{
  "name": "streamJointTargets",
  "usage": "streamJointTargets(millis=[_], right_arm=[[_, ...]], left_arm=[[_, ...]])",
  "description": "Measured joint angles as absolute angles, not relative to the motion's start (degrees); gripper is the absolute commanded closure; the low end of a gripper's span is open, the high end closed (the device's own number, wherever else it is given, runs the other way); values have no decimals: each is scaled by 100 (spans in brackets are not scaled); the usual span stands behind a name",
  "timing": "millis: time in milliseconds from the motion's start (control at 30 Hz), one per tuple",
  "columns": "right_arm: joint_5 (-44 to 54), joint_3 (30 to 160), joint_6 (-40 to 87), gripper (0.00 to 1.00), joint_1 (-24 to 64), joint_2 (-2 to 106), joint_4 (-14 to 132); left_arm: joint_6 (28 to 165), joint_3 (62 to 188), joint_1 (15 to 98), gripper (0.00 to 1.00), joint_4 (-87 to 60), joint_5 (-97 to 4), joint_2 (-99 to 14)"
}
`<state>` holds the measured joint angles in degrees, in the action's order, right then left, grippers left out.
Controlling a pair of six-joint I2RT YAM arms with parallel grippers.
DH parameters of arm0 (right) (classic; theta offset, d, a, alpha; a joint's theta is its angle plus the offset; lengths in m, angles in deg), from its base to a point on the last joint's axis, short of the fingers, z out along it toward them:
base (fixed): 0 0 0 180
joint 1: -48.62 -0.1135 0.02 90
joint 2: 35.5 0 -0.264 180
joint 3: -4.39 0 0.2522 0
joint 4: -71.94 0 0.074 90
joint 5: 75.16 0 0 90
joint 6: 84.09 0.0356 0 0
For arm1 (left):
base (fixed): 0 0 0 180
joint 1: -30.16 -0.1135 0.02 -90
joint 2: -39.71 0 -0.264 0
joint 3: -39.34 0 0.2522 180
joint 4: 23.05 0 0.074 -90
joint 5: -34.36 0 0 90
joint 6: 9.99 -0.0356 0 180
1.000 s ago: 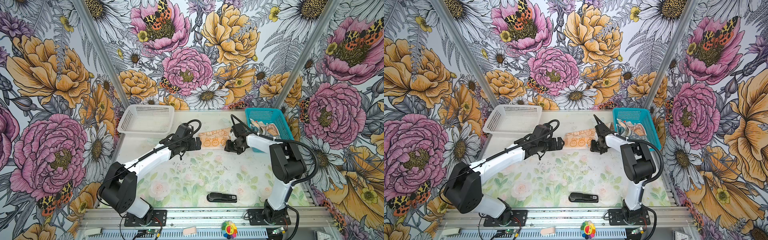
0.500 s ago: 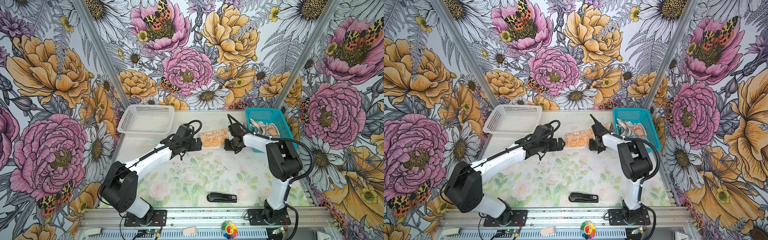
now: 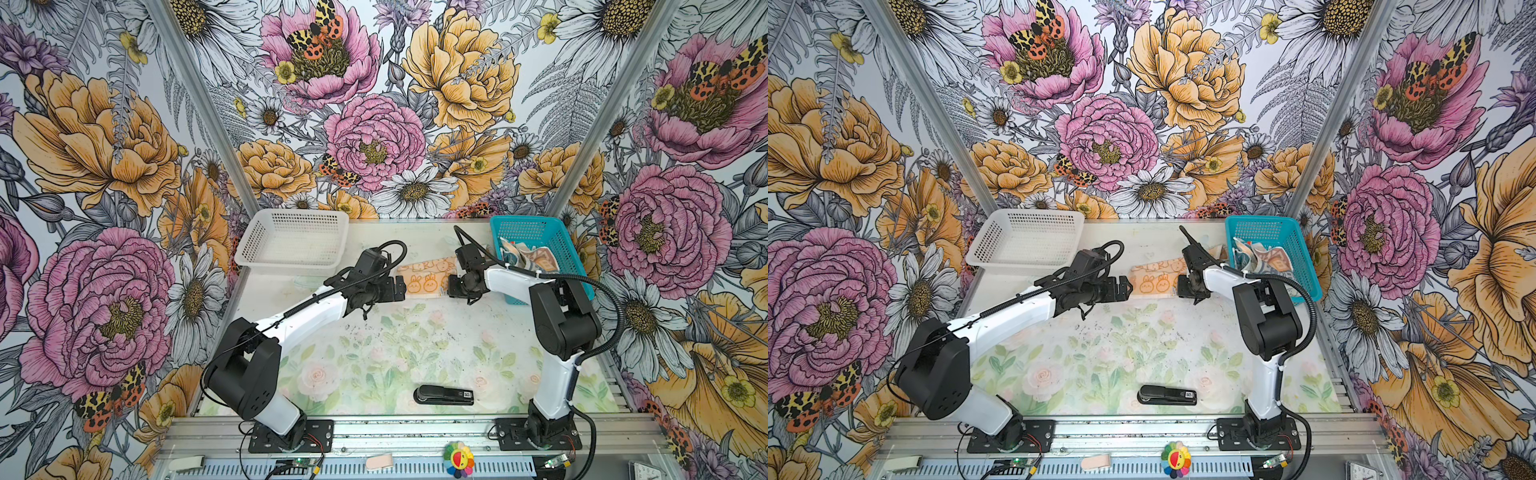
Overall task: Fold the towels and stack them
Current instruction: 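Grasp the near towel corners with the left and right grippers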
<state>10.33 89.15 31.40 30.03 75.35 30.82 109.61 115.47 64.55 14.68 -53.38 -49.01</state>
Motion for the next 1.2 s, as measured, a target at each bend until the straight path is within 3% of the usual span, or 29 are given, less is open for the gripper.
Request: streamJointTargets(millis=[467,700,967,1200], right_arm=[[1468,8766,3184,100,2806,7532,3309],[1461,8716,3180,100,2806,7456,3292],[1374,8607,3138,100,2806,7137,2794],[1348,8504,3127,100,2883,7023,2726]], left_arm=[[10959,11593,6455,1,1470,-5320,-5065],[10828,11949,6455,1,1682,-5316,-5697],[10513,12666,6455,19,2099,-5327,-6707],[10354,12956,6427,26,2316,-5369,-7218]])
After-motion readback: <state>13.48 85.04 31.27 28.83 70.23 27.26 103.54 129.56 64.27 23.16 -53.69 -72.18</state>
